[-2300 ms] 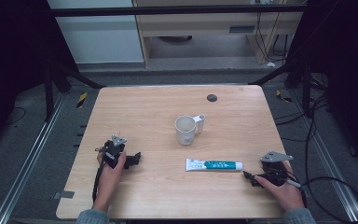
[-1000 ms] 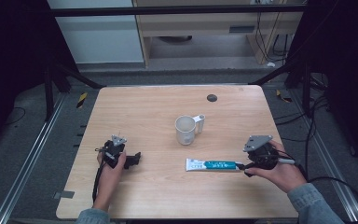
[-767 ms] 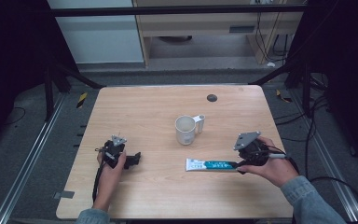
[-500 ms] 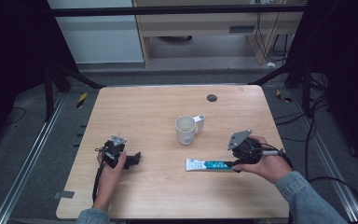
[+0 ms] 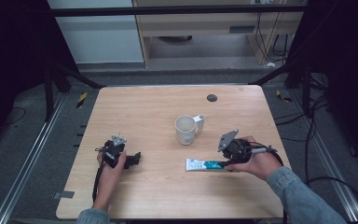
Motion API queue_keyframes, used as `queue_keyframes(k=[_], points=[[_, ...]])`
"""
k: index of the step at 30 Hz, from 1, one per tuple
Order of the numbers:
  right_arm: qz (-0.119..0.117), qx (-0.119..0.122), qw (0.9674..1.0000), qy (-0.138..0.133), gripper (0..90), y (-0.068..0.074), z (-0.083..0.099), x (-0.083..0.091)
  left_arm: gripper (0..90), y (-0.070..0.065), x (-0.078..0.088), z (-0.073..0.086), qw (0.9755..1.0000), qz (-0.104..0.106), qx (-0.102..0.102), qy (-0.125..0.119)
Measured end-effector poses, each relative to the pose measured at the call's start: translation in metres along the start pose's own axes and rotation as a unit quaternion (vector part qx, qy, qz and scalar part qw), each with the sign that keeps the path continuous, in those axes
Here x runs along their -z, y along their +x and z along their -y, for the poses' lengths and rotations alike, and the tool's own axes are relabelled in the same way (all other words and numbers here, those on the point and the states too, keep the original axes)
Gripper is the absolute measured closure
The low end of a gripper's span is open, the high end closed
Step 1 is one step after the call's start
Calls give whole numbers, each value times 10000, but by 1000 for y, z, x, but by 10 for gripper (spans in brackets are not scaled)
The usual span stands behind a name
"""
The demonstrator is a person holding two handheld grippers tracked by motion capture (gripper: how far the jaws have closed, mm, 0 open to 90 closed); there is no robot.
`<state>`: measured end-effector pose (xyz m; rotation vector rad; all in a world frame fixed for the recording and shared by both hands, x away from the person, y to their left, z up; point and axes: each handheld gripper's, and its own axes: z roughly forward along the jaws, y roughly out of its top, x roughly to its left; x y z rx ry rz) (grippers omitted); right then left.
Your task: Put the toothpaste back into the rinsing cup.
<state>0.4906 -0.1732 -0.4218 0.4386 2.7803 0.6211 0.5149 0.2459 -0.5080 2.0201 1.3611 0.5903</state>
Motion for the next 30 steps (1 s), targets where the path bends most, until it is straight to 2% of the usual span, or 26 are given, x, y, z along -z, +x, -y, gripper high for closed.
queue_keyframes(k=[7,16,21,30], points=[[-176,131,9997,55,456,2,-10,-11,0,0,0,0,10000,0,1,-1],[-323,199,9993,52,493,2,-16,-19,0,0,0,0,10000,0,4,-1],[-456,278,9985,140,506,4,-19,-27,0,0,0,0,10000,0,4,0],[-565,256,9976,297,522,4,-23,-38,0,0,0,0,10000,0,3,-1]])
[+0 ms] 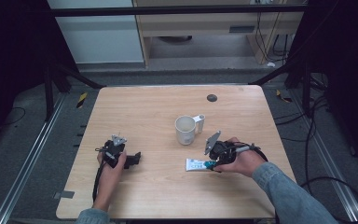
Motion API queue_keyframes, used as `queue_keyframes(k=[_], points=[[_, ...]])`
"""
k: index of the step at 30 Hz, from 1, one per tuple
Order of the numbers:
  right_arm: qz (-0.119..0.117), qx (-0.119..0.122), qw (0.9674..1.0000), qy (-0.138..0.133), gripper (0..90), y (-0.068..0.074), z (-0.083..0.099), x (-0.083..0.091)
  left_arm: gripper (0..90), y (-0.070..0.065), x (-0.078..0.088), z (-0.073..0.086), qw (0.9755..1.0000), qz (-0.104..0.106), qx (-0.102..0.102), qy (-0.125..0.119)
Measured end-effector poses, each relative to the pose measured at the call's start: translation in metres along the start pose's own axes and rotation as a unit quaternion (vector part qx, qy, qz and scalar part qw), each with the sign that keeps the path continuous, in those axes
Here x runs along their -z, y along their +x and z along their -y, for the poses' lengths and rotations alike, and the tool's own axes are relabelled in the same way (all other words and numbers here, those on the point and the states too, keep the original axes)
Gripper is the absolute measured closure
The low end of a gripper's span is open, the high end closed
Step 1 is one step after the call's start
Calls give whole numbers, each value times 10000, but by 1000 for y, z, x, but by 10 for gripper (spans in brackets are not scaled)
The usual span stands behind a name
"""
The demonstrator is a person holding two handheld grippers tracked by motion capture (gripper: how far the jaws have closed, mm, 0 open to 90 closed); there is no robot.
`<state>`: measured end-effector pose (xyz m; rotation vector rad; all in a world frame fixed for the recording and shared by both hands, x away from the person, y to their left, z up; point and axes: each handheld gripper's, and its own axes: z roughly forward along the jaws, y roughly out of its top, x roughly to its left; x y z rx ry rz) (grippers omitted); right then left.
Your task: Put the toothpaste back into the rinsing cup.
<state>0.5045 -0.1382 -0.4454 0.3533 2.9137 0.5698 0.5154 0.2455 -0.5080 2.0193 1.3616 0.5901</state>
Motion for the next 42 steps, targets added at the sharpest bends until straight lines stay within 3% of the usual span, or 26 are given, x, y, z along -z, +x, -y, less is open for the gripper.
queue_keyframes(k=[18,42], points=[[-151,17,9997,185,501,-1,-6,-17,0,0,0,0,10000,1,-6,3],[-238,15,9994,242,518,-4,-6,-28,0,0,0,0,10000,7,-13,5]])
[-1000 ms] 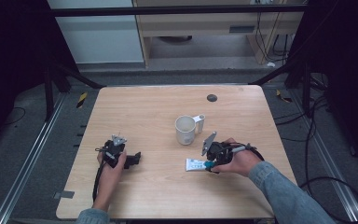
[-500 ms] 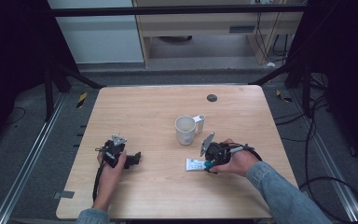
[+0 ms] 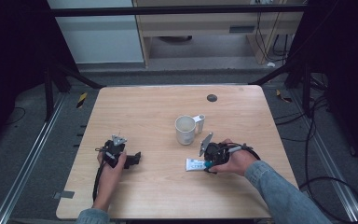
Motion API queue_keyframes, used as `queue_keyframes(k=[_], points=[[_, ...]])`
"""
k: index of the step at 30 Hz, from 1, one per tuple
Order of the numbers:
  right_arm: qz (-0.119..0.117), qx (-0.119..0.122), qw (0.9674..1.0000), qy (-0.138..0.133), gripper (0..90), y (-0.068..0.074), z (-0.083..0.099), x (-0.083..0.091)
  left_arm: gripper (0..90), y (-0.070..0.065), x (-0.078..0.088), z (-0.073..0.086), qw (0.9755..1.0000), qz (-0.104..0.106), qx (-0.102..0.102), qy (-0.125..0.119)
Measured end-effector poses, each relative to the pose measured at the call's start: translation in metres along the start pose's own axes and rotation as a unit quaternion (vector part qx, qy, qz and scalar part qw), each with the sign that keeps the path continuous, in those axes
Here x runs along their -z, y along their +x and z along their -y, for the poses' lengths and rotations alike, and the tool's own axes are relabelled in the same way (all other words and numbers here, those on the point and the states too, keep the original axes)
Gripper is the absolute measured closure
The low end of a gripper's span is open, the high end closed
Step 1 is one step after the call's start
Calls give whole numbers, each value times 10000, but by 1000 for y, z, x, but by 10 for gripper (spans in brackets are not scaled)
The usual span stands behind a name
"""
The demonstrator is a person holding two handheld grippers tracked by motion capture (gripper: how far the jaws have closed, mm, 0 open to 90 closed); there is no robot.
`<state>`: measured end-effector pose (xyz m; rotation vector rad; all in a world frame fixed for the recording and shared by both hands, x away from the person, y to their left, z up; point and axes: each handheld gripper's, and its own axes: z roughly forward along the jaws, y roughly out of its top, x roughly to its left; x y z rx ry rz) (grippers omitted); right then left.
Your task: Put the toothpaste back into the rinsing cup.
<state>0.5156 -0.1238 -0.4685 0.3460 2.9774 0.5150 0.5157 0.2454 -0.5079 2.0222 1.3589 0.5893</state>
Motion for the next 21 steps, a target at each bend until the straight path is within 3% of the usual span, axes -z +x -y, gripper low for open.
queue_keyframes(k=[21], points=[[-97,109,9999,56,541,-3,-1,-1,0,0,0,0,10000,2,-1,0]])
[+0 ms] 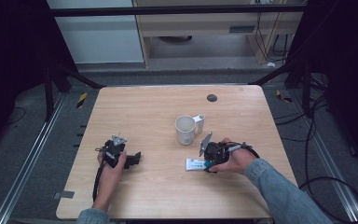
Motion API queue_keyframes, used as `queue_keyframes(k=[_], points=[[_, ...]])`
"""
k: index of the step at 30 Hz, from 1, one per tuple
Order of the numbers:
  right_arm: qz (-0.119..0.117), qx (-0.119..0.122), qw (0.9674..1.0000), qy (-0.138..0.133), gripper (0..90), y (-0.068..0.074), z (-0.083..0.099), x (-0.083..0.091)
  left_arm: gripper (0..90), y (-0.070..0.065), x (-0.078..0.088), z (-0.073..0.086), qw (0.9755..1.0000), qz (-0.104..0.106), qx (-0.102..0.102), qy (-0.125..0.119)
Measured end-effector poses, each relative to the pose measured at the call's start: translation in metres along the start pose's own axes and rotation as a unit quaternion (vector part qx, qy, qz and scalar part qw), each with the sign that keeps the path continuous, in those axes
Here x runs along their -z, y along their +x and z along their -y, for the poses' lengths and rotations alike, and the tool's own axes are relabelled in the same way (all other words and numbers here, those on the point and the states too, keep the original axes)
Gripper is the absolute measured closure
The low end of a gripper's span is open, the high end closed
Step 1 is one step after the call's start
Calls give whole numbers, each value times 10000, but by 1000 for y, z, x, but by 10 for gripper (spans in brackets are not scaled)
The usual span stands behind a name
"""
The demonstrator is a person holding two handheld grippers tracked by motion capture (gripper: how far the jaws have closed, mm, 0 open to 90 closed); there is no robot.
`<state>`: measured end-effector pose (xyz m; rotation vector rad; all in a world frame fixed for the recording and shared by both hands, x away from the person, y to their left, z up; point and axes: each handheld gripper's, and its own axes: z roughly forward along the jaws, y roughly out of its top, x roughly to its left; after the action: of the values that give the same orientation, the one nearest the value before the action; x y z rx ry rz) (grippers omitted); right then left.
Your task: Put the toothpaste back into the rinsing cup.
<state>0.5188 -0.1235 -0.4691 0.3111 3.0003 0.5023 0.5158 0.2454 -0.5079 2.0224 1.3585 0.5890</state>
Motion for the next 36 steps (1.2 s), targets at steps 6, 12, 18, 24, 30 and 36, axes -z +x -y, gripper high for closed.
queue_keyframes(k=[6,12,18,24,30,36], points=[[-17,27,10000,62,544,0,-2,0,0,0,0,0,10000,2,-2,1],[-18,35,10000,70,547,0,-2,0,0,0,0,0,10000,1,-3,0],[-37,72,9999,99,555,-1,-3,0,0,0,0,0,10000,1,-4,0],[-21,105,9997,207,591,-1,-5,0,0,0,0,0,10000,2,-4,2],[13,160,9996,244,658,-2,-7,2,0,0,0,0,10000,2,-4,1],[-7,101,9998,181,734,-4,-6,5,0,0,0,0,10000,2,-4,1]])
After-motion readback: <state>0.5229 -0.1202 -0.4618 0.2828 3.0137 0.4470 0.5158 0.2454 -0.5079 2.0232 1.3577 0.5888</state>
